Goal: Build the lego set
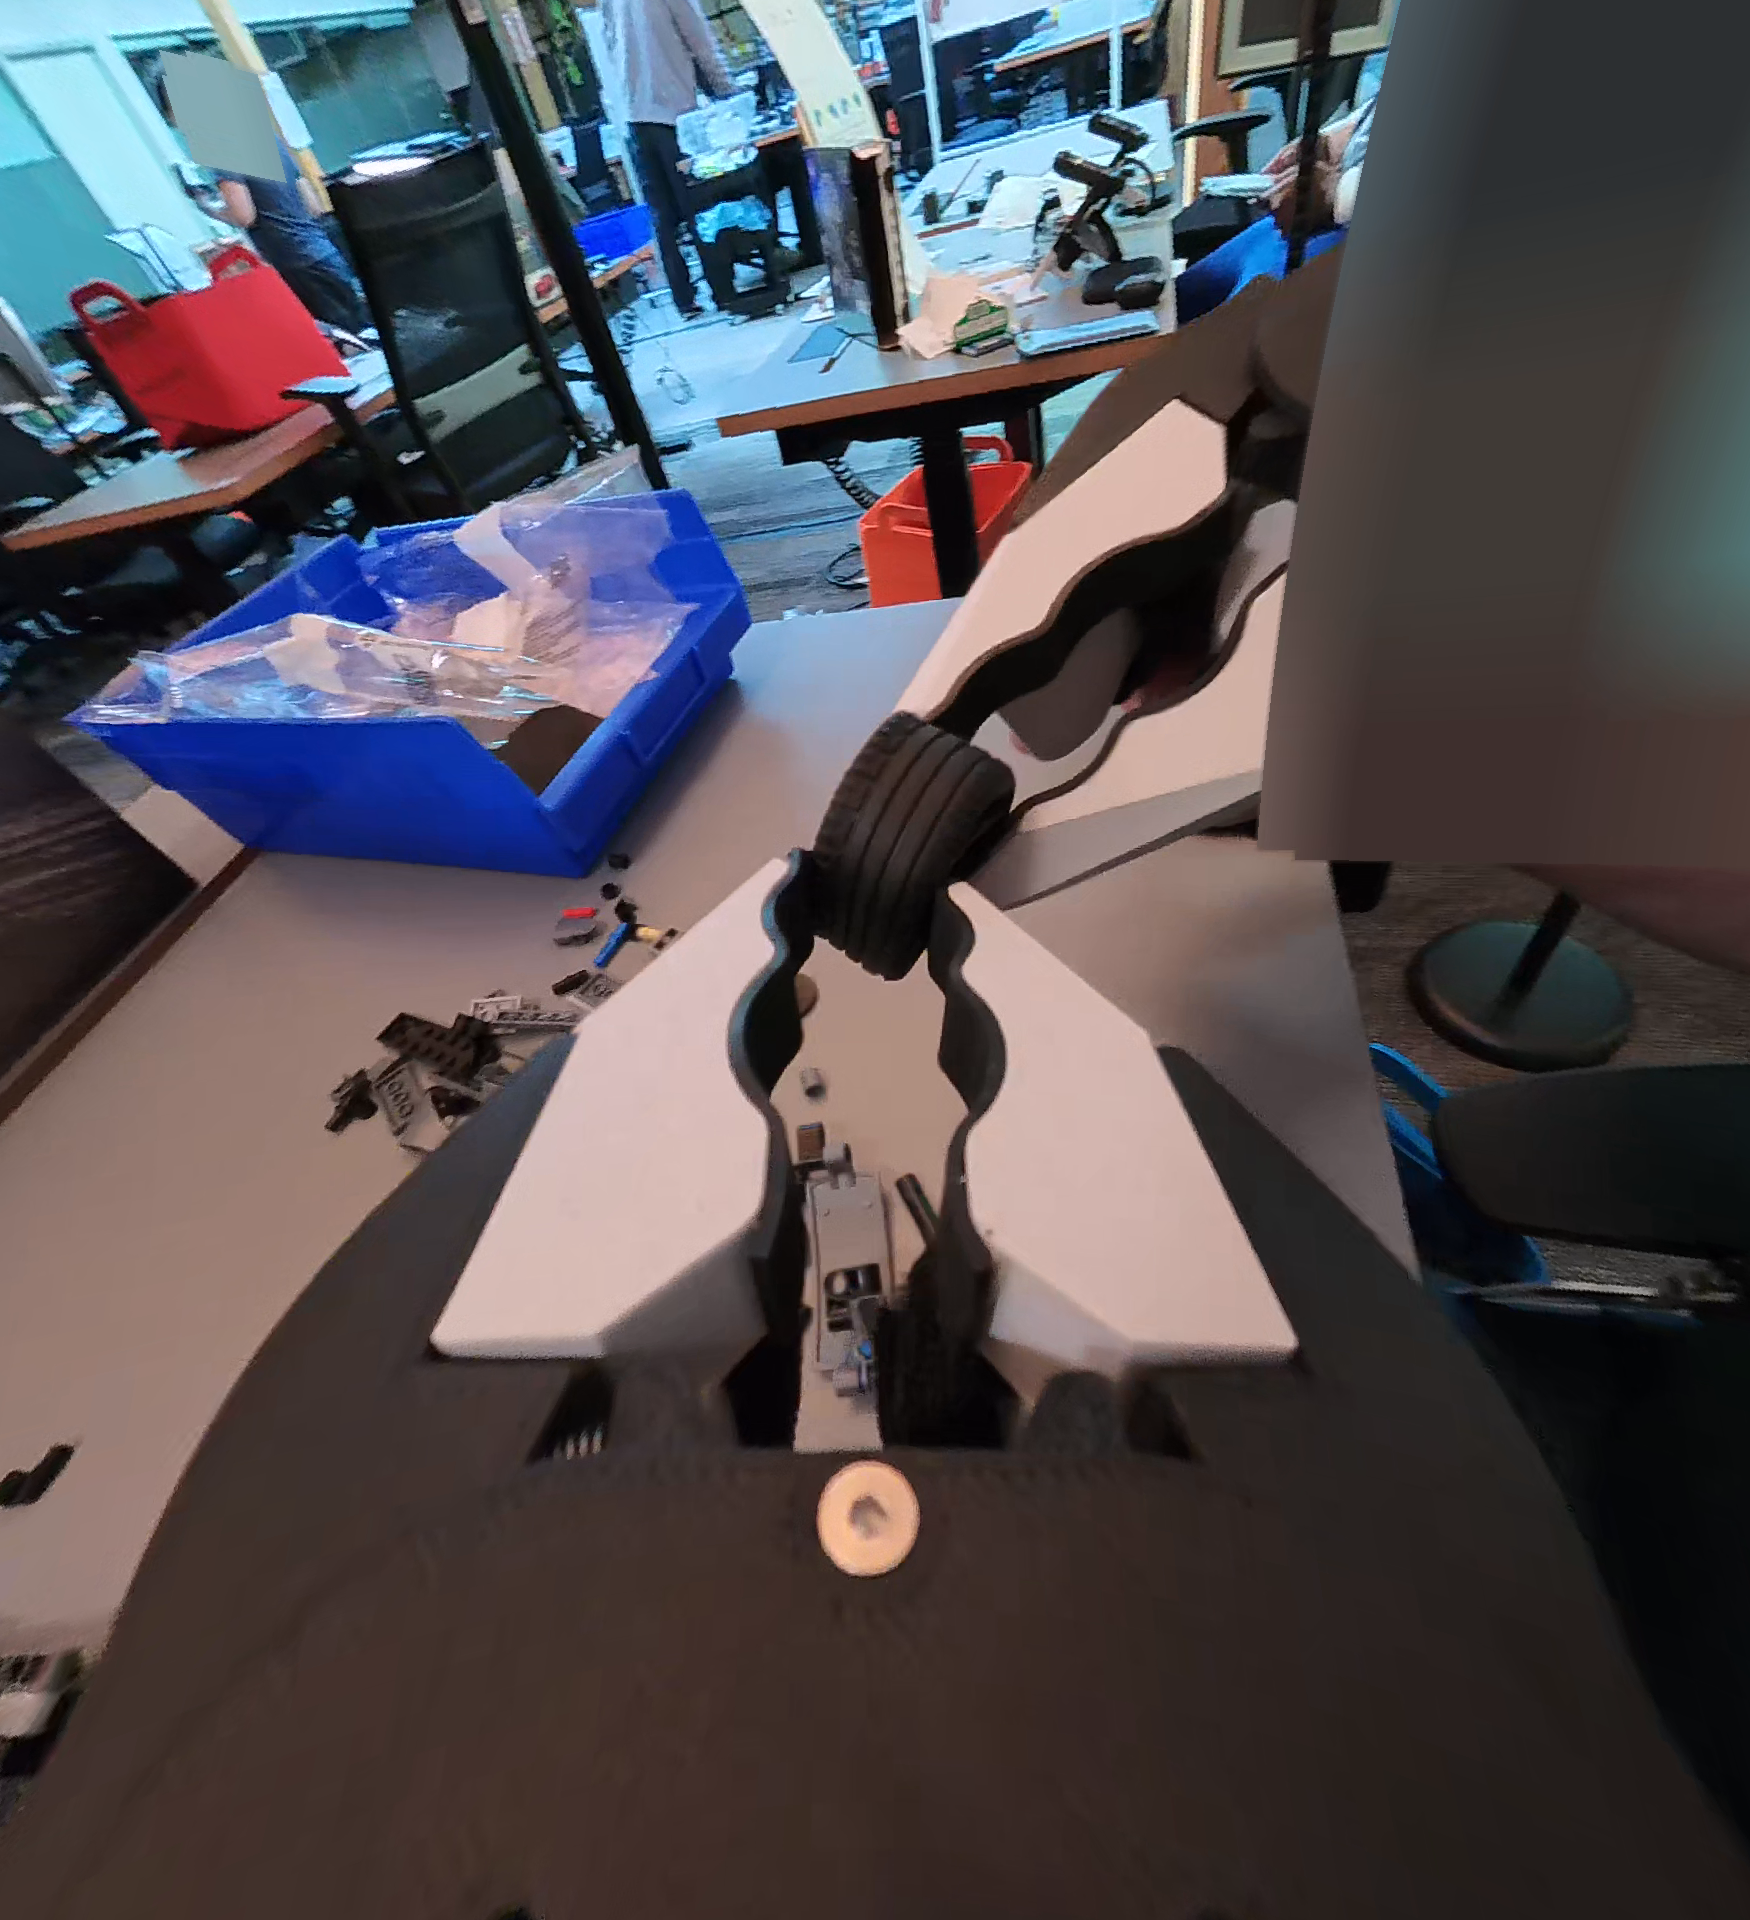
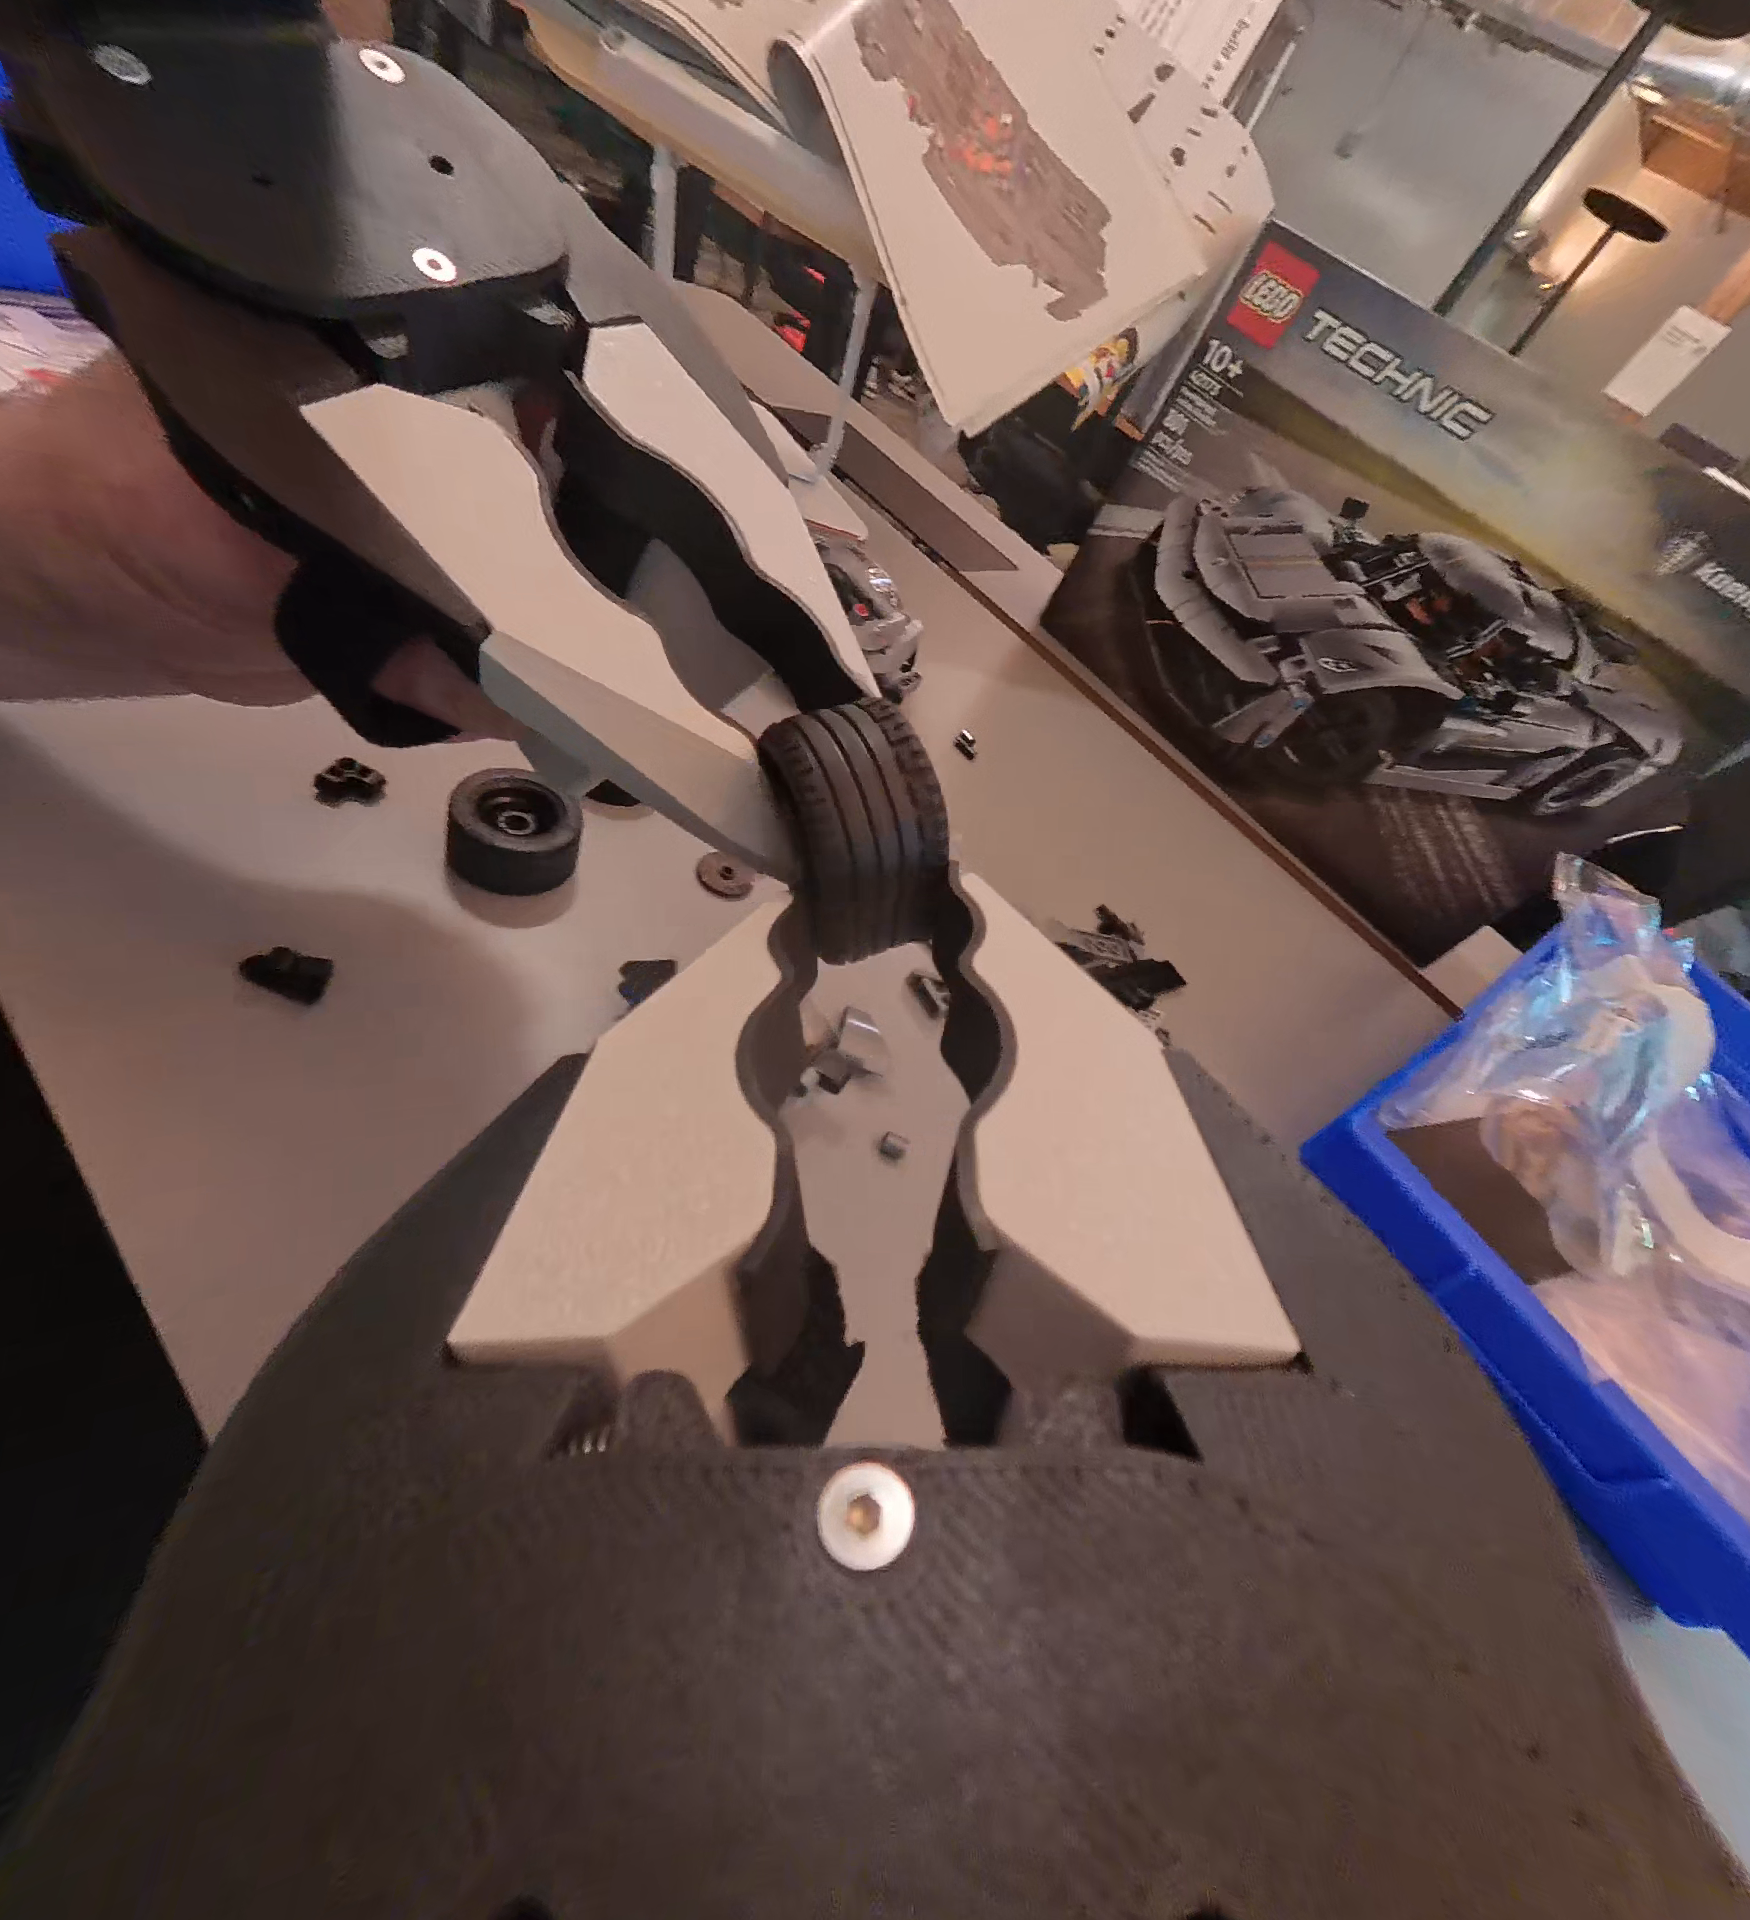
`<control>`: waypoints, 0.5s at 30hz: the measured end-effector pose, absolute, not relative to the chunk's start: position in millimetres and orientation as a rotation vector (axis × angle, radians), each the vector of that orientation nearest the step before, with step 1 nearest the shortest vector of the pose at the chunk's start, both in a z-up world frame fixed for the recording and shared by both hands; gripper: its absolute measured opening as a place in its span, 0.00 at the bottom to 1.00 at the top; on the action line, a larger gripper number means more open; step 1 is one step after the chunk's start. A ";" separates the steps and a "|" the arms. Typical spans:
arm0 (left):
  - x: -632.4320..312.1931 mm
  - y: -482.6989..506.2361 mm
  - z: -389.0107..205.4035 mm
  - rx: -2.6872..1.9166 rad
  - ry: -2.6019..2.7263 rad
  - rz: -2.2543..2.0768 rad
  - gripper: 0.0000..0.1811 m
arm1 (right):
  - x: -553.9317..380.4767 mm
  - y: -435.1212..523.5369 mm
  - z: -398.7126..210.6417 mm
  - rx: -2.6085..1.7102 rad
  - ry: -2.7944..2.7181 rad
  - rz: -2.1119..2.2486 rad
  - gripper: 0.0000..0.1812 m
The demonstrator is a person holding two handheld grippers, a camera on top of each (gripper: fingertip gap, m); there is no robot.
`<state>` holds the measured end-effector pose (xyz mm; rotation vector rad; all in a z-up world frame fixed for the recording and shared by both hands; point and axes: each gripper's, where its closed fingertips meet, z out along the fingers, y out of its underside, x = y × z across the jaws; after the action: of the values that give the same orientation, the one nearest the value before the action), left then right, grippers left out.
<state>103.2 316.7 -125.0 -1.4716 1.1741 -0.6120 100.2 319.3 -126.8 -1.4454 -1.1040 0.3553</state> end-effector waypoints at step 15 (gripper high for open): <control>101.9 313.1 -120.7 -1.442 1.360 -0.526 0.17 | 96.2 317.2 -132.7 -1.513 -1.282 0.598 0.12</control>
<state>101.9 313.1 -120.7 -1.4417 1.3597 -0.5261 96.2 317.2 -132.7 -1.5131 -1.2824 0.5984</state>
